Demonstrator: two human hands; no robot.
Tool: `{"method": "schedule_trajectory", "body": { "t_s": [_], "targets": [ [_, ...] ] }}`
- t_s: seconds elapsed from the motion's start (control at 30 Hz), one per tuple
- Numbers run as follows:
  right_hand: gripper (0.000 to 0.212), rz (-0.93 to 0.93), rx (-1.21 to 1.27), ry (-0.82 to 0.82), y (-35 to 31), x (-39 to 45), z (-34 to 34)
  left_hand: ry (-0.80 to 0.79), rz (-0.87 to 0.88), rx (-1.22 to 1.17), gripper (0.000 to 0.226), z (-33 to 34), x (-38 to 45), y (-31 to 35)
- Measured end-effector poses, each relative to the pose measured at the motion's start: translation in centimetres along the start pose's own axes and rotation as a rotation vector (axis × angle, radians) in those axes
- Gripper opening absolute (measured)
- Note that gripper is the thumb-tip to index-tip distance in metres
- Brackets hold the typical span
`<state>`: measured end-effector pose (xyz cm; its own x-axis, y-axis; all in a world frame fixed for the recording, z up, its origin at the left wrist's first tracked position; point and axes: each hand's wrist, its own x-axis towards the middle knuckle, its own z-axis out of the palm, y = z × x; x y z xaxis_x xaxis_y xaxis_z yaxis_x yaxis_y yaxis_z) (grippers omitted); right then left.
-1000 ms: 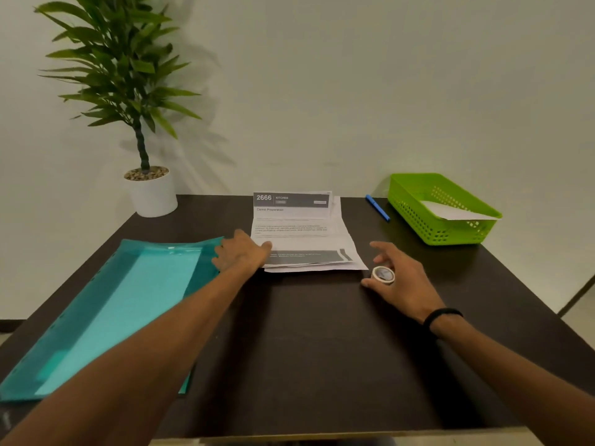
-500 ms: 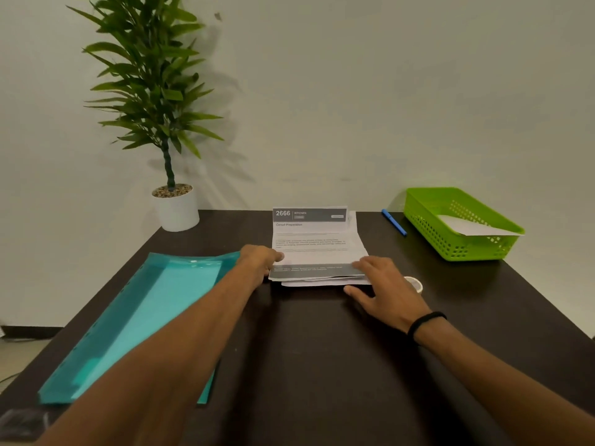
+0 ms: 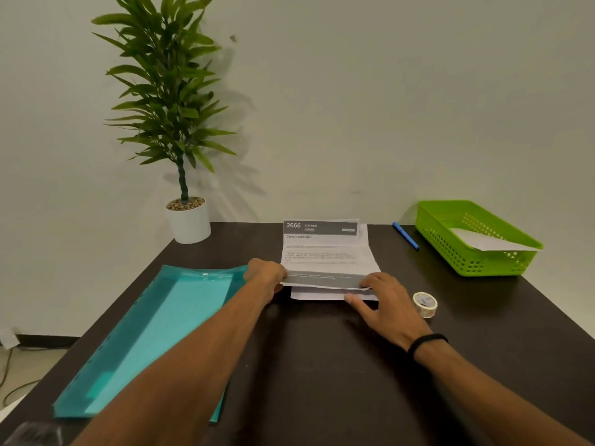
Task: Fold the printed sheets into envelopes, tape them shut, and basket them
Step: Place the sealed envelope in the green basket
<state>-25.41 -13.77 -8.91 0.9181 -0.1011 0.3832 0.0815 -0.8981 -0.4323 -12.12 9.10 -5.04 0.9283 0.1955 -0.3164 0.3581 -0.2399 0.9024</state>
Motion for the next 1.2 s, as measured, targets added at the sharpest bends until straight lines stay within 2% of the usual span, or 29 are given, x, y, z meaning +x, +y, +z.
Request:
{"method": "schedule_trajectory", "body": {
  "t_s": [0.1,0.2,0.3,0.37,0.53,0.63,0.7,0.77,0.9,1.03,1.1,1.2],
  "targets": [
    [0.038,0.008,0.036,0.063,-0.4,0.7,-0.5,0.067,0.025,0.095,0.029,-0.1,0.1,-0.2],
    [0.037,0.000,0.030,0.108,-0.5,1.2,-0.7,0.116,0.118,0.161,0.012,-0.3,0.3,-0.4],
    [0.036,0.009,0.038,0.124,-0.7,1.3,-1.0,0.108,0.204,0.147,0.018,-0.4,0.1,-0.6],
    [0.033,0.010,0.048,0.157,-0.8,1.1,-1.2,0.059,0.183,0.053,0.018,-0.6,0.0,-0.6],
    [0.027,0.008,0.075,0.215,-1.5,-0.6,-2.4,-0.079,0.000,-0.202,0.023,-1.8,-2.2,-0.2],
    [0.022,-0.023,0.118,0.225,-2.2,-2.5,-3.8,-0.148,-0.015,-0.277,0.025,-3.0,-4.7,-0.5],
    [0.018,-0.020,0.180,0.229,-2.8,-4.0,-4.9,-0.198,-0.013,-0.315,0.018,-4.0,-6.7,-0.8],
    [0.018,0.100,0.316,0.235,-3.1,-5.7,-5.7,-0.266,-0.031,-0.359,0.013,-5.0,-9.0,-1.5],
    [0.031,0.466,0.860,0.270,-3.4,-8.0,-6.7,-0.360,-0.146,-0.461,0.014,-7.1,-13.3,-3.7],
    [0.051,0.746,1.206,0.146,-2.2,-9.1,-6.8,-0.412,-0.209,-0.474,0.020,-8.6,-15.4,-6.6],
    [0.045,0.812,1.263,0.092,-1.8,-9.5,-6.7,-0.483,-0.171,-0.401,0.025,-9.2,-15.9,-8.0],
    [0.042,0.792,1.149,0.049,-1.6,-10.0,-6.5,-0.611,-0.124,-0.245,0.038,-10.0,-16.2,-9.0]
  ]
}}
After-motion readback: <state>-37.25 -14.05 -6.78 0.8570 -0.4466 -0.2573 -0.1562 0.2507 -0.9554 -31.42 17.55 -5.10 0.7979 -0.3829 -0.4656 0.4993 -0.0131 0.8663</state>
